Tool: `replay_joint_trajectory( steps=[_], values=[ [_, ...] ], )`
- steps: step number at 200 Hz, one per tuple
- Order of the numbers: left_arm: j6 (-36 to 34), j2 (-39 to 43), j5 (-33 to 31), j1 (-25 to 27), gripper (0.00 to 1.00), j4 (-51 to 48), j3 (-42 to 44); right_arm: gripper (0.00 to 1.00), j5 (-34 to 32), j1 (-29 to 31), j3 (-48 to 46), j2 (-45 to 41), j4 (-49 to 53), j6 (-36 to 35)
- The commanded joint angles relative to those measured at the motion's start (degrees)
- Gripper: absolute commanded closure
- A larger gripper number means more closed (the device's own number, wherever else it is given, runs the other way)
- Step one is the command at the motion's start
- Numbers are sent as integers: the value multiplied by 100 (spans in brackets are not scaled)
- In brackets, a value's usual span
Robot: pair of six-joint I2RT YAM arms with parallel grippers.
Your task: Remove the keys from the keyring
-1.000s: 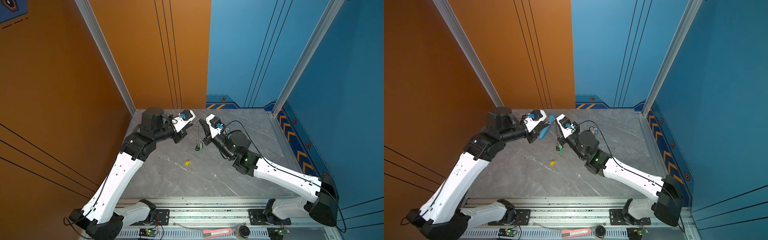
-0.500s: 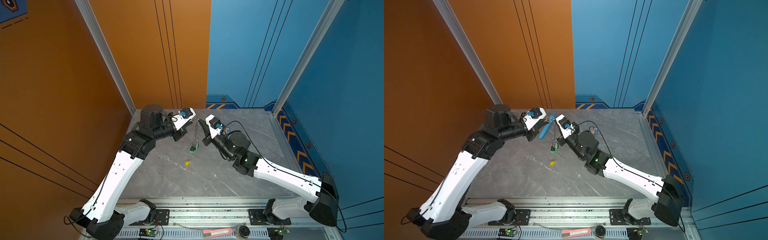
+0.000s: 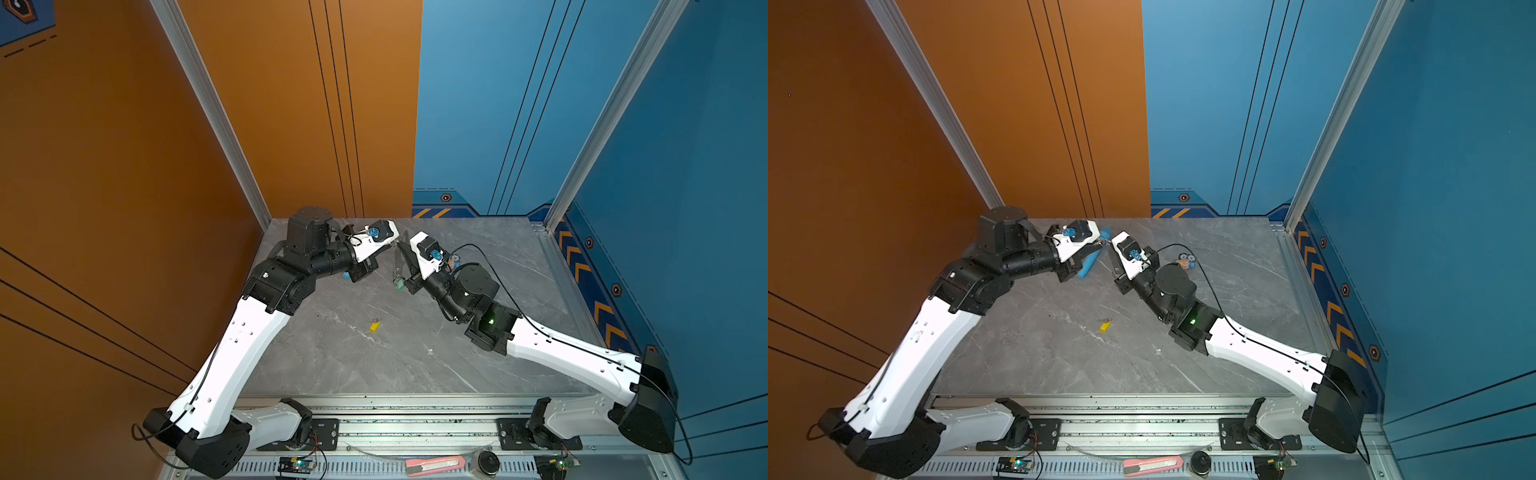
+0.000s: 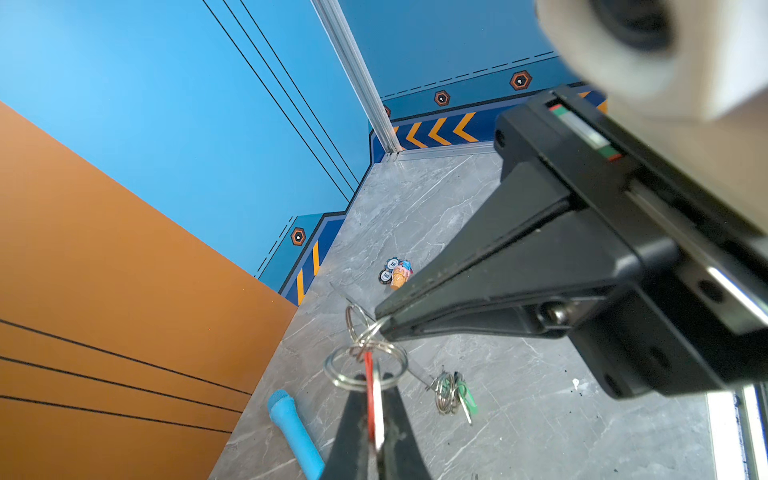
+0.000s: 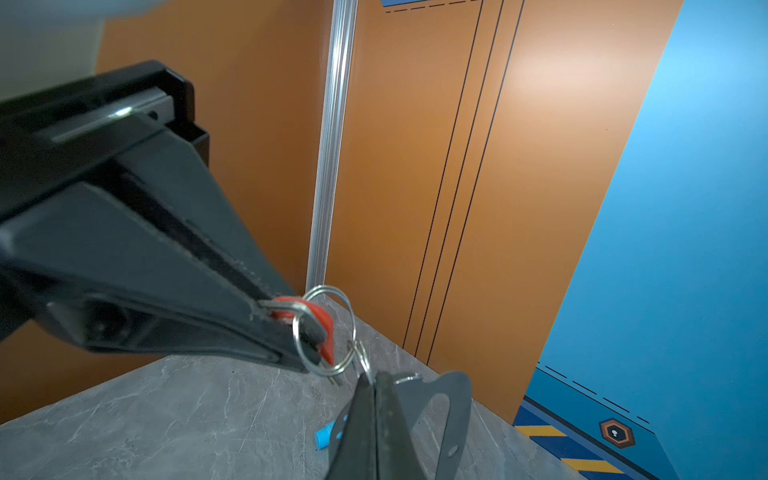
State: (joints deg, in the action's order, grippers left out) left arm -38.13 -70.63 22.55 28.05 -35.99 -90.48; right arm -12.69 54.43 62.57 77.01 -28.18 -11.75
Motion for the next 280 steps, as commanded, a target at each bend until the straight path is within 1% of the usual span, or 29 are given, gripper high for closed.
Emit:
replay_joint_trajectory(
  steps=[1,26,46,61,84,120,170,224,280],
  values=[
    [-396,157,143,119,100,-77,-372,100,-450,-117,-18,85,388,103],
    [-638,167,-75,114,100,-265,-348,100,-144,-152,-88,1,281,96],
    [-812,163,-213,112,100,-370,-319,94,36,-152,-177,-76,147,61],
    [-892,153,-245,110,100,-382,-296,86,117,-152,-203,-116,123,48],
    [-960,145,-273,91,100,-382,-286,83,263,-153,-243,-203,93,34],
    [-1037,120,-237,20,100,-378,-262,73,529,-161,-337,-306,51,37],
    [-1115,171,-250,-111,100,-375,-196,72,1151,-333,-464,-567,198,217],
    [-1089,129,-299,-90,100,-383,-225,69,1757,-531,-541,-665,213,468],
    [-1113,125,-321,-81,100,-374,-185,68,2048,-574,-510,-574,189,559]
  ],
)
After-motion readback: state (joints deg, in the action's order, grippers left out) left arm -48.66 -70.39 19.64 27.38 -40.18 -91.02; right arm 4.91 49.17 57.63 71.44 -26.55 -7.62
